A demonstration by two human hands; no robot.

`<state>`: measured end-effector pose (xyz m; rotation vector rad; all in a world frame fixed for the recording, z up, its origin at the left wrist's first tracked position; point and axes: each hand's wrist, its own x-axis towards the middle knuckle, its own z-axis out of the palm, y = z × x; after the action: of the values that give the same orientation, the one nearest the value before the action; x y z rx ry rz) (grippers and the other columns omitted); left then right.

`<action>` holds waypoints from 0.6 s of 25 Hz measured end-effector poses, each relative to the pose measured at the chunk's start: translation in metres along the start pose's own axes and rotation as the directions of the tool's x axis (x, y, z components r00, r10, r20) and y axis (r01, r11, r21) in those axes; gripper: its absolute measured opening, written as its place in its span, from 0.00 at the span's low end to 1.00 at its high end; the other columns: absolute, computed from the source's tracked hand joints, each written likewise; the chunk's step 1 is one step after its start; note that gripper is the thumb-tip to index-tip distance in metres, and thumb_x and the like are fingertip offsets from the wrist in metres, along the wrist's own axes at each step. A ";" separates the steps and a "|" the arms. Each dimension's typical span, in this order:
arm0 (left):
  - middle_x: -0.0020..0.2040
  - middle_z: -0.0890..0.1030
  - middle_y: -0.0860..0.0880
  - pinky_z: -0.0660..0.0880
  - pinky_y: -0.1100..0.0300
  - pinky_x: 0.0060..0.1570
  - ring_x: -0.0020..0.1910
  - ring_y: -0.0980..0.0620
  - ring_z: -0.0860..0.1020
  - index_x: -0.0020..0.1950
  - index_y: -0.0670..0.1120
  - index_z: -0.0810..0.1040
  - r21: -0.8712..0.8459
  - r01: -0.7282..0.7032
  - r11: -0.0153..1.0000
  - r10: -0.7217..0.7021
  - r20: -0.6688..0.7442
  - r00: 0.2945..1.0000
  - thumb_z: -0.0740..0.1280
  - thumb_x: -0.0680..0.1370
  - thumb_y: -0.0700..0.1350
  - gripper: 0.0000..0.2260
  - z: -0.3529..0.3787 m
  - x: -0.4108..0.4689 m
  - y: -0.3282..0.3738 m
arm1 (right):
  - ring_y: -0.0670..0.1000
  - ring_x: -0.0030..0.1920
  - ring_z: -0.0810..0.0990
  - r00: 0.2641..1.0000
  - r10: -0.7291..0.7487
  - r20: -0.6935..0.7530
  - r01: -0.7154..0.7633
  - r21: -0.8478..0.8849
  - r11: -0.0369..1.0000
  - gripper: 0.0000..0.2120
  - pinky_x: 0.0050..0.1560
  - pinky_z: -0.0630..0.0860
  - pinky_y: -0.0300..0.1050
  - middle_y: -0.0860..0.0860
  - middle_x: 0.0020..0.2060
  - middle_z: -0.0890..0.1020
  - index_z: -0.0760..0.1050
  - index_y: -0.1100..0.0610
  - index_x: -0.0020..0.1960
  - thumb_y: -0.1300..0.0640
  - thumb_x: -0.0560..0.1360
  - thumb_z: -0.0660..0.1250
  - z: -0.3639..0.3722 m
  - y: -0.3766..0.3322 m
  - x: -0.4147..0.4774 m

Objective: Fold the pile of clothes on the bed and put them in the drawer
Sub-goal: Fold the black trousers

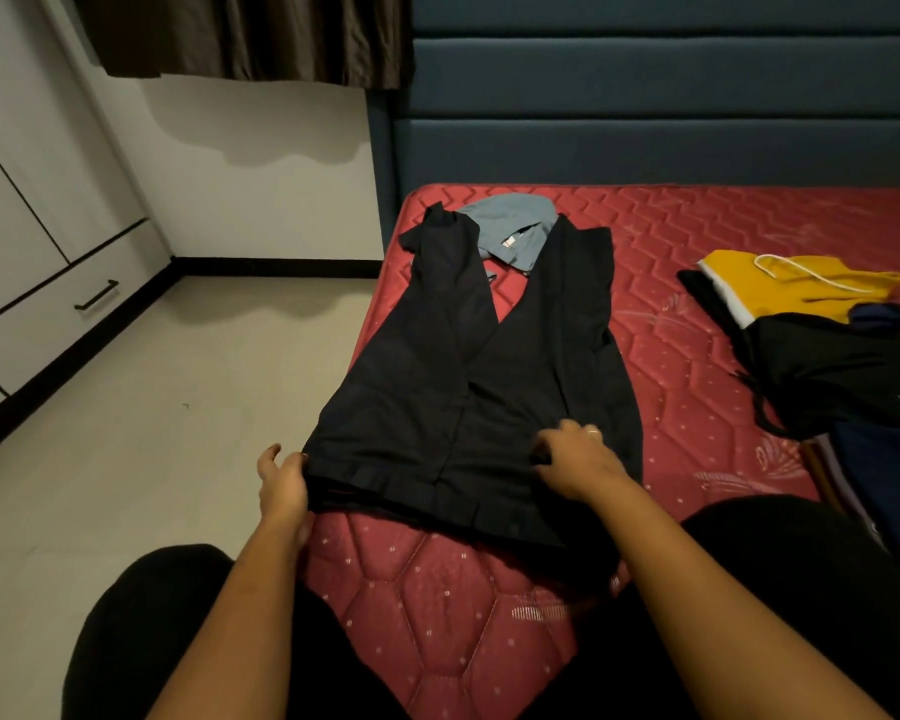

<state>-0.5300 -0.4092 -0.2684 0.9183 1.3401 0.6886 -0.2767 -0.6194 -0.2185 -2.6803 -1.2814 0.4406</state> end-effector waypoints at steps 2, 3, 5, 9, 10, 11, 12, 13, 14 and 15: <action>0.59 0.75 0.41 0.74 0.50 0.53 0.52 0.43 0.76 0.71 0.48 0.64 0.113 -0.052 0.992 0.049 0.030 0.998 0.66 0.75 0.38 0.25 -0.002 -0.011 0.001 | 0.51 0.55 0.76 0.950 -0.260 0.173 0.212 0.252 0.944 0.25 0.55 0.72 0.39 0.51 0.53 0.76 0.73 0.48 0.65 0.47 0.70 0.74 0.001 -0.019 -0.007; 0.59 0.76 0.42 0.75 0.51 0.54 0.52 0.43 0.76 0.69 0.47 0.66 0.182 -0.093 0.979 0.087 0.038 0.995 0.67 0.74 0.35 0.24 -0.003 -0.013 0.000 | 0.50 0.53 0.76 0.909 -0.321 0.266 0.253 0.258 0.932 0.30 0.54 0.72 0.39 0.50 0.52 0.75 0.71 0.46 0.66 0.47 0.67 0.77 0.007 -0.028 -0.012; 0.58 0.77 0.42 0.76 0.48 0.56 0.52 0.42 0.77 0.64 0.48 0.69 0.288 -0.171 0.942 0.172 0.022 0.985 0.71 0.72 0.33 0.24 -0.004 -0.016 -0.001 | 0.53 0.58 0.73 0.880 -0.300 0.369 0.293 0.076 0.953 0.36 0.60 0.72 0.45 0.51 0.58 0.72 0.65 0.42 0.69 0.48 0.66 0.77 0.022 -0.037 -0.016; 0.56 0.74 0.42 0.78 0.49 0.50 0.52 0.41 0.77 0.68 0.54 0.63 0.236 -0.200 0.951 0.142 0.241 0.960 0.69 0.70 0.26 0.35 -0.006 -0.026 0.007 | 0.58 0.62 0.72 0.869 -0.162 0.467 0.205 -0.042 0.978 0.36 0.62 0.73 0.49 0.53 0.61 0.70 0.63 0.39 0.69 0.55 0.67 0.75 0.020 -0.020 -0.012; 0.57 0.73 0.43 0.78 0.49 0.49 0.55 0.41 0.77 0.70 0.56 0.61 0.250 -0.184 0.951 0.100 0.315 0.944 0.68 0.70 0.24 0.39 -0.007 -0.028 0.008 | 0.57 0.61 0.73 0.863 -0.139 0.486 0.176 -0.031 0.984 0.37 0.61 0.74 0.48 0.53 0.60 0.70 0.63 0.39 0.69 0.55 0.66 0.76 0.016 -0.015 -0.012; 0.58 0.73 0.43 0.79 0.49 0.48 0.56 0.40 0.76 0.71 0.58 0.60 0.265 -0.179 0.947 0.073 0.364 0.928 0.67 0.70 0.23 0.41 -0.009 -0.028 0.010 | 0.55 0.60 0.73 0.858 -0.131 0.496 0.158 -0.011 0.987 0.38 0.60 0.74 0.48 0.52 0.58 0.69 0.63 0.38 0.69 0.55 0.66 0.76 0.013 -0.011 -0.013; 0.58 0.74 0.42 0.79 0.51 0.44 0.55 0.41 0.77 0.71 0.59 0.60 0.288 -0.183 0.940 0.067 0.372 0.926 0.65 0.71 0.23 0.40 -0.010 -0.027 0.010 | 0.55 0.60 0.73 0.856 -0.132 0.499 0.153 -0.001 0.988 0.39 0.60 0.74 0.48 0.51 0.58 0.69 0.62 0.38 0.70 0.55 0.65 0.77 0.011 -0.011 -0.017; 0.57 0.76 0.41 0.77 0.53 0.41 0.52 0.41 0.78 0.69 0.59 0.64 0.296 -0.199 0.934 0.091 0.342 0.935 0.62 0.72 0.24 0.36 -0.011 -0.026 0.010 | 0.55 0.61 0.72 0.859 -0.141 0.492 0.166 -0.007 0.986 0.41 0.61 0.74 0.49 0.51 0.59 0.69 0.60 0.37 0.71 0.54 0.65 0.78 0.011 -0.013 -0.020; 0.56 0.77 0.40 0.76 0.54 0.40 0.49 0.42 0.78 0.64 0.59 0.69 0.286 -0.212 0.934 0.132 0.274 0.953 0.59 0.74 0.25 0.31 -0.011 -0.025 0.009 | 0.56 0.63 0.71 0.867 -0.150 0.476 0.186 -0.030 0.982 0.44 0.62 0.73 0.50 0.52 0.61 0.68 0.58 0.37 0.72 0.52 0.64 0.78 0.012 -0.017 -0.024; 0.55 0.79 0.40 0.75 0.54 0.40 0.46 0.42 0.78 0.57 0.59 0.74 0.253 -0.216 0.943 0.171 0.187 0.967 0.56 0.75 0.27 0.27 -0.010 -0.024 0.009 | 0.57 0.65 0.69 0.877 -0.163 0.451 0.210 -0.056 0.976 0.46 0.63 0.72 0.51 0.52 0.63 0.68 0.55 0.37 0.73 0.51 0.64 0.78 0.015 -0.022 -0.028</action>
<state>-0.5426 -0.4237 -0.2483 1.3144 1.2254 0.5717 -0.3143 -0.6279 -0.2215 -2.5864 -1.7048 1.0342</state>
